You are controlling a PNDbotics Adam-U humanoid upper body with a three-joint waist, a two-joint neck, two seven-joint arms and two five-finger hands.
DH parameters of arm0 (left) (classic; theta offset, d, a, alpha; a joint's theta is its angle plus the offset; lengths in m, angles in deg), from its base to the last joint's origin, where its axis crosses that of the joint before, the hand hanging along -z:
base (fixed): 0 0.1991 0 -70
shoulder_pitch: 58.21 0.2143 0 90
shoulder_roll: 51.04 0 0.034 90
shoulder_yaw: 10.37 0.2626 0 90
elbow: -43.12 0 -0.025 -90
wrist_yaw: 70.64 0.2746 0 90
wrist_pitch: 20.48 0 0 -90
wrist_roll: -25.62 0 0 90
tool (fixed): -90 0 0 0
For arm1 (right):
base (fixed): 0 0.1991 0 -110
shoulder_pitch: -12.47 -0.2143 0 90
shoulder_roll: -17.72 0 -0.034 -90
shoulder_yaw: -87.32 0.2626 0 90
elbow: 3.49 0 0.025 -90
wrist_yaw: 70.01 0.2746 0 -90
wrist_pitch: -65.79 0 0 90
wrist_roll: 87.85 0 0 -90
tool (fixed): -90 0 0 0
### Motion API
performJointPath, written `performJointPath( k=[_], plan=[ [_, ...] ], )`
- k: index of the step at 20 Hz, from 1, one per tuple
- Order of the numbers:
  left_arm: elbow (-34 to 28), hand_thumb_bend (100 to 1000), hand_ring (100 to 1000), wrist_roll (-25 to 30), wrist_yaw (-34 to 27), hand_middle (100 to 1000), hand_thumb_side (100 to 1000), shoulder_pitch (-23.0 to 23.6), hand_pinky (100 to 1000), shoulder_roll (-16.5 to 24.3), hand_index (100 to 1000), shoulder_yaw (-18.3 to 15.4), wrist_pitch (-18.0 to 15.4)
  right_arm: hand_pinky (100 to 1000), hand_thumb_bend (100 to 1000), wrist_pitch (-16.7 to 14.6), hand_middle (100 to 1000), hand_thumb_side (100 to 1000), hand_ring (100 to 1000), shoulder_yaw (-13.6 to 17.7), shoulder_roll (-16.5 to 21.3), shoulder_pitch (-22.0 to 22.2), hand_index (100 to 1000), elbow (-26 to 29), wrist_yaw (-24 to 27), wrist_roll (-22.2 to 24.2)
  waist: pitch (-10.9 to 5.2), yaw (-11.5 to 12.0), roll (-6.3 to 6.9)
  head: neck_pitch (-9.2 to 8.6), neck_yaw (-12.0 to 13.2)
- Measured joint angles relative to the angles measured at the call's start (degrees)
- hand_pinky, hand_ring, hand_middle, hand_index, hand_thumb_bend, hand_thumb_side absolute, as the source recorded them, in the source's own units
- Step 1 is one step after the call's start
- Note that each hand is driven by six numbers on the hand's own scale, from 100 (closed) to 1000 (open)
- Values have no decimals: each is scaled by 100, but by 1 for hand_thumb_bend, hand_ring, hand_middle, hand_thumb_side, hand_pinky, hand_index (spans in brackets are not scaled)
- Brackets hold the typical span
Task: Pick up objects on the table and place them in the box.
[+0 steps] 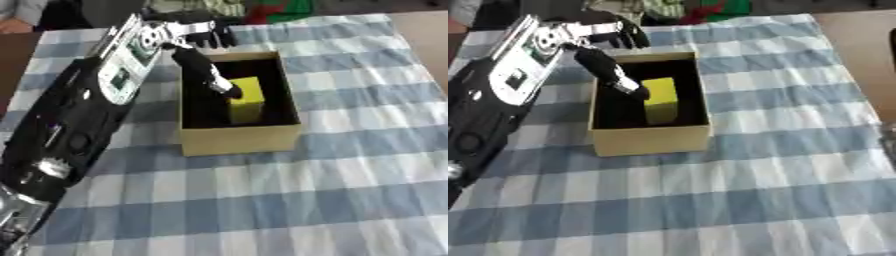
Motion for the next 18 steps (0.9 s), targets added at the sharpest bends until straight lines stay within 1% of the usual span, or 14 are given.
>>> performJointPath(
  k=[1, 2, 4, 8, 12, 13, 18],
  plan=[
    [-27, 618, 812, -104, -11, 746, 407, 16, 819, 0, 833, -38, 18, 844, 100, 3, 740, 666, 774, 0, 0, 3, 809, 0, 1, 1, 0, 0, 0, 0, -2],
    [-81, 553, 799, -233, -36, 731, 360, 29, 807, 1, 822, -76, 54, 844, 100, 6, 740, 666, 774, 0, -1, 14, 808, 0, 1, 1, 0, 1, 0, 0, -2],
    [-241, 473, 784, -501, -99, 713, 327, 45, 795, 5, 812, -159, 163, 844, 100, 8, 740, 666, 774, 0, -1, 41, 808, 0, 1, -1, 0, 11, 0, 0, -4],
    [-809, 397, 779, -979, -299, 706, 296, 147, 794, 106, 810, -351, 479, 844, 100, 8, 739, 665, 774, 3, -1, 53, 808, 0, 1, -4, -1, 67, 0, 3, -17],
    [-1579, 385, 771, -1286, -519, 697, 302, 353, 791, 408, 807, -552, 765, 843, 100, -5, 739, 664, 774, 11, 2, 95, 807, 0, -3, -23, -18, 153, -1, 33, -40],
    [-1779, 385, 770, -1358, -565, 695, 327, 430, 792, 497, 811, -603, 835, 842, 100, -10, 739, 663, 774, 22, 3, 96, 807, 0, -6, -29, -19, 175, -4, 40, -44],
    [-2743, 362, 764, -1816, -1095, 688, 327, 958, 788, 829, 814, -909, 1077, 841, 100, -30, 739, 662, 774, 73, 5, 95, 806, 0, -21, -88, -19, 287, -76, 45, -82]
  ],
)
